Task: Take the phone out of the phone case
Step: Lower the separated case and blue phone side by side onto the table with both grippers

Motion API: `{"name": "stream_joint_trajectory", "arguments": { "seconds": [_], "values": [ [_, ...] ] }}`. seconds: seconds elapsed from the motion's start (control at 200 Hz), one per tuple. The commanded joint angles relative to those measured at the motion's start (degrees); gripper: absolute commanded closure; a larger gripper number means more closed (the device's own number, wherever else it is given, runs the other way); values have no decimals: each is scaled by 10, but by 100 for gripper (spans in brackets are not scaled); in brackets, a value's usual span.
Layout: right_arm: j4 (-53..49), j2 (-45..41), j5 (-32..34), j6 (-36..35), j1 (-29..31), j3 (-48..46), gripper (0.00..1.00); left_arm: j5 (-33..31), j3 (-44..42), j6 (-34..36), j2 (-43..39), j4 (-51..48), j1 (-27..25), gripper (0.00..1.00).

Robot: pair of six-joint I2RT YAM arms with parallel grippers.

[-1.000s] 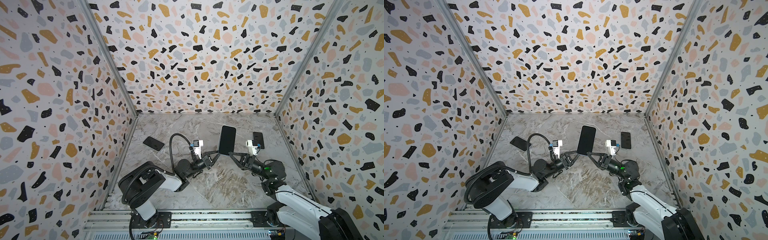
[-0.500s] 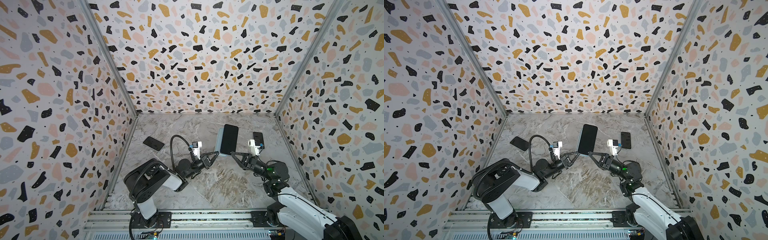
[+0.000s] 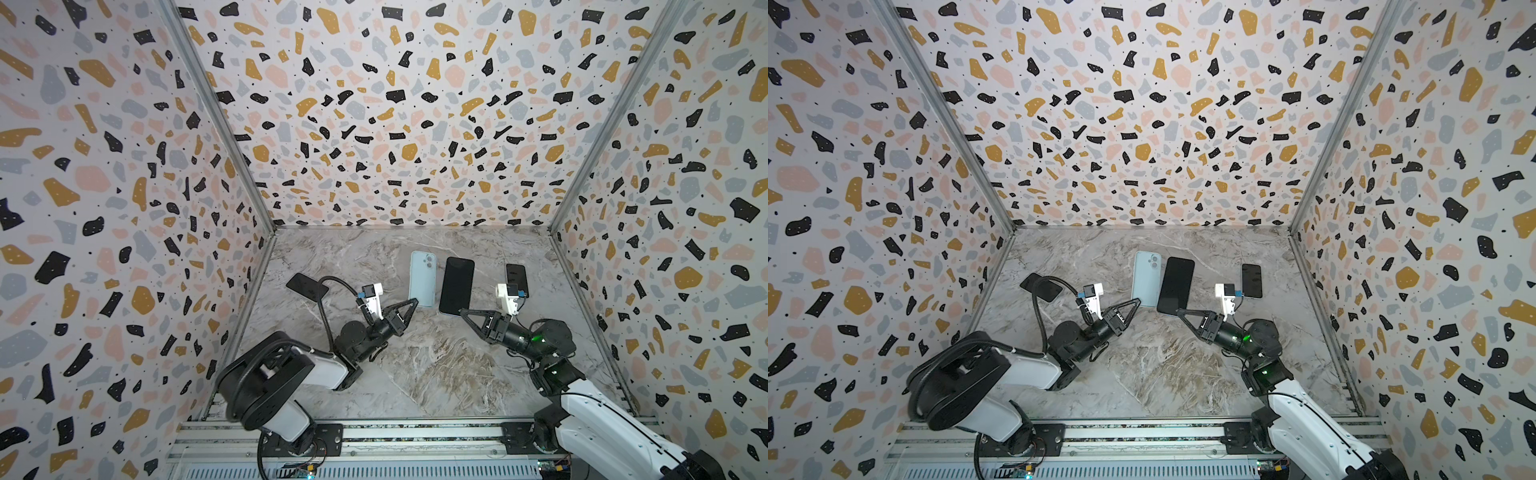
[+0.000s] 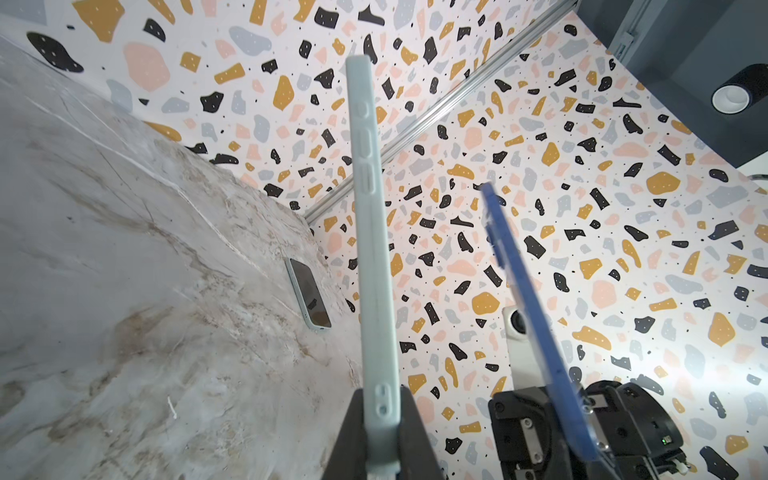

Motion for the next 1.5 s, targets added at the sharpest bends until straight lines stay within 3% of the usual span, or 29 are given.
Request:
{"name": "stream_joint_trajectory", "arguments": {
  "seconds": [0.0,0.14,0.225,0.601,0.841,1.197,1.497],
  "values": [
    [-69,-21,20,-73,2,37,100,-62,7,43,-86,-183,2,100],
    [-129,-25,36,-106,3,31,100,-88,12,46,-171,-352,1,100],
    [-150,-19,43,-118,8,28,100,-85,2,31,-192,-393,1,100],
    [-164,37,88,-137,61,1,100,-14,-52,-30,-150,-337,0,100],
    [-105,106,98,-129,84,-19,100,-23,-82,-43,-137,-319,-7,100],
    [-20,223,101,-129,105,-14,100,-33,-102,-78,-39,-211,-24,100],
    [41,316,95,-127,108,-4,100,-62,-112,-100,-26,-201,-46,98]
  ]
}}
